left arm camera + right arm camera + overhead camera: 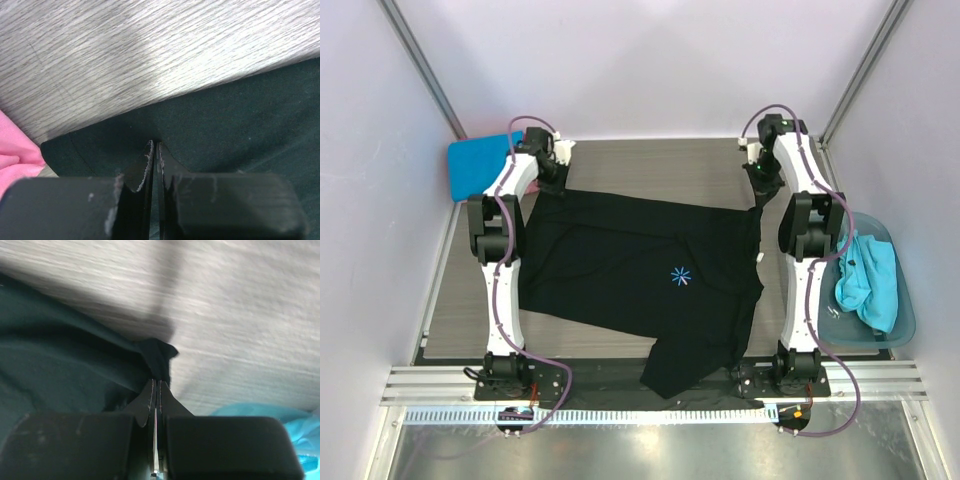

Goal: Fold and stack the t-shirts
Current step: Fold the tshirt

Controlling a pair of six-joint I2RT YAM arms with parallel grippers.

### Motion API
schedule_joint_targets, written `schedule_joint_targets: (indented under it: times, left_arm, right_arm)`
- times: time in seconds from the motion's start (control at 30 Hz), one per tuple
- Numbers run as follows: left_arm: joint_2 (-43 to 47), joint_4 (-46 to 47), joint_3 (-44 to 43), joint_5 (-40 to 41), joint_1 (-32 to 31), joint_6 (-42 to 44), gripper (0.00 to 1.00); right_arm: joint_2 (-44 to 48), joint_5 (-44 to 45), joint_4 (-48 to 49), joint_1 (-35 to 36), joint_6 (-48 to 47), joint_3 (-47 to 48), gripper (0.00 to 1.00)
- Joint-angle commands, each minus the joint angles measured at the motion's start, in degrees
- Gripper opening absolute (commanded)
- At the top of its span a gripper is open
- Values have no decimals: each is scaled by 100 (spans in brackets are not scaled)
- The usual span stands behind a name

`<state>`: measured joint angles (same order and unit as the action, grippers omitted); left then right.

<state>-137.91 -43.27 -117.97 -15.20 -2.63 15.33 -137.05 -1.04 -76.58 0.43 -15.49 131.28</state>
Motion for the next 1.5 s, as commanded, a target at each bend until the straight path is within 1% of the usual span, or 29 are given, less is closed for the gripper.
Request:
schedule_joint_targets:
  times: [0.0,0.07,0.13,0.23,0.3,0.33,0.37,0.4,0.47,0.5,0.6,0.7,0.83,1.03,1.27,1.47]
  left_arm:
    - [-202,-217,81,237,-27,13,5]
    - [-193,-217,125,263,-53,49,5]
    - [-140,-217,143,290,-79,75,5]
    - [-105,-217,196,342,-106,93,5]
    - [-79,-217,248,377,-132,119,5]
    - [-52,-209,257,395,-150,136,5]
    - [-43,-217,283,404,-150,154,5]
    - [-17,-209,310,421,-158,163,5]
    - [18,-200,345,465,-176,189,5]
    - [18,-182,354,465,-176,198,5]
    - [18,-200,354,509,-176,216,5]
    - [36,-226,354,536,-176,233,5]
    - [71,-235,398,606,-176,295,4]
    - [80,-208,442,615,-185,260,4]
    - [88,-182,468,615,-211,233,4]
    - [97,-165,459,615,-211,242,4]
  right_arm:
    - [425,-177,-973,-253,125,-147,2]
    - [390,-317,-973,-341,125,-147,3]
    - [329,-406,-973,-394,107,-261,7]
    - [258,-397,-973,-473,81,-402,10]
    - [267,-406,-973,-578,133,-341,21]
    - [293,-397,-973,-614,142,-358,33]
    - [345,-380,-973,-649,151,-393,38]
    - [398,-380,-965,-666,134,-437,40]
    - [434,-406,-956,-763,133,-236,43]
    - [390,-467,-964,-798,142,165,43]
    - [127,-836,-965,-878,151,756,44]
    - [-84,-1354,-973,-869,125,863,44]
    - [-330,-1671,-973,-807,72,1048,43]
    - [-480,-1610,-973,-579,-42,758,43]
    - [-603,-1031,-973,-263,-113,750,43]
    - [-673,-547,-973,-157,-78,714,42]
